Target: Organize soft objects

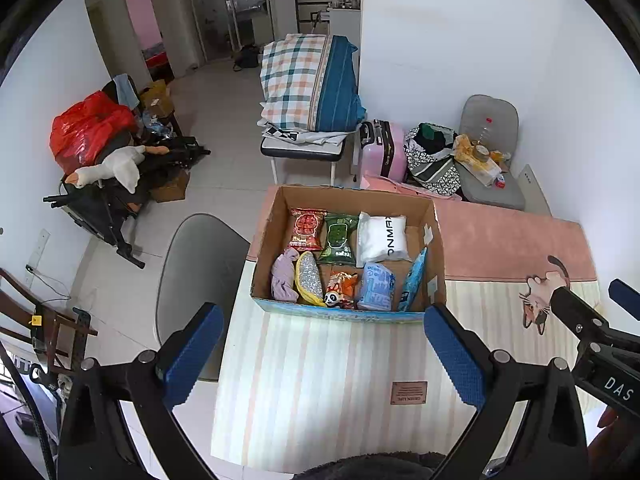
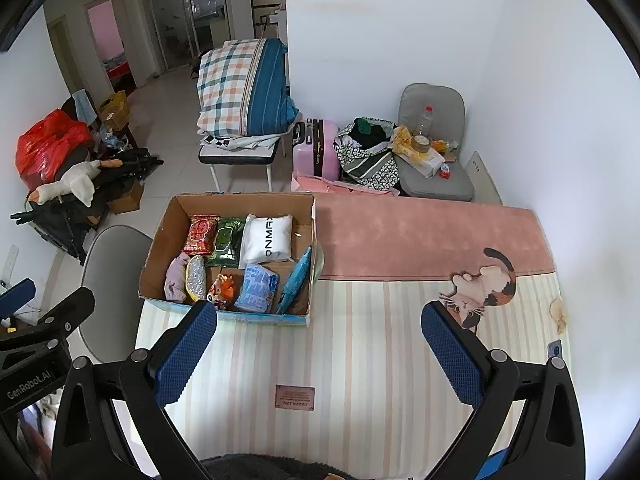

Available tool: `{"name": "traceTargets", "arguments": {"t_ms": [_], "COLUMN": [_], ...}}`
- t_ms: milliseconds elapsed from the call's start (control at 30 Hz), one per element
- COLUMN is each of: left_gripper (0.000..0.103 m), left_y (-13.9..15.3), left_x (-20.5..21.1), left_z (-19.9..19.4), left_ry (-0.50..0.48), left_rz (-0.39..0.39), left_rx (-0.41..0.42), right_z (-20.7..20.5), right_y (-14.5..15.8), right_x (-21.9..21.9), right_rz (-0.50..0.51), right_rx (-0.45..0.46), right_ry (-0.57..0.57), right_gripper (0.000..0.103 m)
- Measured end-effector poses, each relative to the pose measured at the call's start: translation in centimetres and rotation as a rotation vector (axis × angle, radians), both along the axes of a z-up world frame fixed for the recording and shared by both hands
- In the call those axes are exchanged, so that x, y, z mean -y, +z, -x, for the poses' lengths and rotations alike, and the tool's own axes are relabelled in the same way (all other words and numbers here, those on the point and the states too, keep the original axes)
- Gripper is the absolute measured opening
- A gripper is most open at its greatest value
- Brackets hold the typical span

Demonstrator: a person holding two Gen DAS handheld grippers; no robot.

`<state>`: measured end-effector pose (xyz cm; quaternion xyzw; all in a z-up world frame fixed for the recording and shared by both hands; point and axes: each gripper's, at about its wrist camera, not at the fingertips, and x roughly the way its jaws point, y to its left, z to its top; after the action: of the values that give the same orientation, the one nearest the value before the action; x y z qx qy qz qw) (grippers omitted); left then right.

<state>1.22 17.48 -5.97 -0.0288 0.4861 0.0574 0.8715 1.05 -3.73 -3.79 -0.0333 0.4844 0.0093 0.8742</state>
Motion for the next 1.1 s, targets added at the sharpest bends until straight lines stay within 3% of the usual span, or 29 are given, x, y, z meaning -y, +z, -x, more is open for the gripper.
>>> {"name": "traceTargets", "arguments": {"t_ms": [1100], "left_gripper": [0.103], "left_y": [0.28], "left_x": [-0.36], "left_z": [-0.18], "left_ry": [0.01], "left_rz": [-0.002], "left_rx": [-0.003], "right_z": [-0.99], "right_y": [0.77], "right_x": [0.34], "right_rz": [0.007], "right_rx": [0.003], "right_ry": [0.0], "right_gripper": [0.103]}}
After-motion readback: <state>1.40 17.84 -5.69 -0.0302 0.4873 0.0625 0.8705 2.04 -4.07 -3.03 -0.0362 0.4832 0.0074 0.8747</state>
